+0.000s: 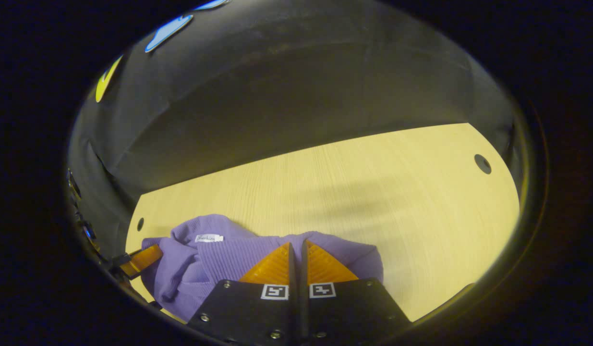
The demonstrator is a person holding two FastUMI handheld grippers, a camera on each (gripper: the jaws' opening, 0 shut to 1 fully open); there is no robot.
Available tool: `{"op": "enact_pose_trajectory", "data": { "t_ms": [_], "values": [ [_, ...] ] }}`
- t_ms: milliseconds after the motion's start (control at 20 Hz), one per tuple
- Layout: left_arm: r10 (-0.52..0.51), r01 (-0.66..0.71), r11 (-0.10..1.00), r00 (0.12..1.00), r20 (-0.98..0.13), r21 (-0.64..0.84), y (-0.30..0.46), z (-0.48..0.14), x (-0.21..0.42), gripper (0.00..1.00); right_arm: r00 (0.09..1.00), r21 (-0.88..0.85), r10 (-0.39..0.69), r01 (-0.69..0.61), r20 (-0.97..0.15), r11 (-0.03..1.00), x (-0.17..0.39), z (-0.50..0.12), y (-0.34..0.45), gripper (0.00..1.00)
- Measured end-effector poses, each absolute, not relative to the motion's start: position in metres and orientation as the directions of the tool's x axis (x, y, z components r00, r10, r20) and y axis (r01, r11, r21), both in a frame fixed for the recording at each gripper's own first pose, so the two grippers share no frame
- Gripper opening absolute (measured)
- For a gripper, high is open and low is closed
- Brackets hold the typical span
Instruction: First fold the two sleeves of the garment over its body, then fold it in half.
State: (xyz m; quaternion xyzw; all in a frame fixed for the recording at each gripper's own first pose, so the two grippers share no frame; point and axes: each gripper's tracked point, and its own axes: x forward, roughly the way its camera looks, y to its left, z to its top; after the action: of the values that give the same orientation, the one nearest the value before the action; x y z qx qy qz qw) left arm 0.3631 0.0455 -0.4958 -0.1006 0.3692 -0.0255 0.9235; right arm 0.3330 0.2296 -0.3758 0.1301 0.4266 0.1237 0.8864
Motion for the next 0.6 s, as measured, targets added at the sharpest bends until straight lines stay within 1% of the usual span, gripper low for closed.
{"op": "enact_pose_trajectory", "data": {
  "t_ms": [100, 150, 200, 250, 300, 350, 400, 450, 500, 600],
  "values": [
    [-0.125, -0.037, 0.974, 0.732, -0.67, -0.223, 0.046, -0.498, 0.363, 0.08, 0.612, 0.324, 0.323, -0.114, -0.722, 0.939, 0.333, -0.378, 0.23, 0.02],
    [-0.133, -0.042, 0.97, 0.734, -0.666, -0.24, 0.044, -0.499, 0.363, 0.07, 0.616, 0.319, 0.321, -0.117, -0.719, 0.94, 0.333, -0.379, 0.23, 0.0],
    [-0.139, -0.045, 0.966, 0.738, -0.66, -0.254, 0.045, -0.499, 0.363, 0.08, 0.62, 0.318, 0.321, -0.12, -0.716, 0.94, 0.333, -0.379, 0.229, 0.03],
    [-0.144, -0.044, 0.965, 0.738, -0.659, -0.26, 0.047, -0.499, 0.362, 0.08, 0.622, 0.321, 0.323, -0.119, -0.713, 0.94, 0.333, -0.378, 0.229, 0.03],
    [-0.128, -0.056, 0.967, 0.739, -0.661, -0.249, 0.051, -0.501, 0.363, 0.14, 0.608, 0.326, 0.325, -0.113, -0.724, 0.939, 0.329, -0.383, 0.23, 0.04],
    [-0.135, -0.052, 0.966, 0.736, -0.663, -0.255, 0.049, -0.502, 0.363, 0.11, 0.617, 0.325, 0.318, -0.105, -0.72, 0.94, 0.329, -0.381, 0.228, 0.08],
    [-0.134, -0.051, 0.967, 0.734, -0.665, -0.25, 0.048, -0.501, 0.362, 0.23, 0.616, 0.337, 0.323, -0.098, -0.719, 0.936, 0.33, -0.38, 0.228, 0.14],
    [-0.129, -0.046, 0.97, 0.732, -0.669, -0.237, 0.048, -0.5, 0.361, 0.36, 0.617, 0.353, 0.333, -0.094, -0.713, 0.931, 0.329, -0.376, 0.229, 0.17],
    [-0.118, -0.041, 0.975, 0.734, -0.669, -0.217, 0.048, -0.499, 0.359, 0.3, 0.623, 0.347, 0.324, -0.089, -0.712, 0.934, 0.328, -0.375, 0.228, 0.27],
    [-0.101, -0.029, 0.983, 0.74, -0.665, -0.182, 0.046, -0.493, 0.359, 0.38, 0.64, 0.334, 0.315, -0.096, -0.701, 0.938, 0.326, -0.368, 0.226, 0.29]
  ]
}}
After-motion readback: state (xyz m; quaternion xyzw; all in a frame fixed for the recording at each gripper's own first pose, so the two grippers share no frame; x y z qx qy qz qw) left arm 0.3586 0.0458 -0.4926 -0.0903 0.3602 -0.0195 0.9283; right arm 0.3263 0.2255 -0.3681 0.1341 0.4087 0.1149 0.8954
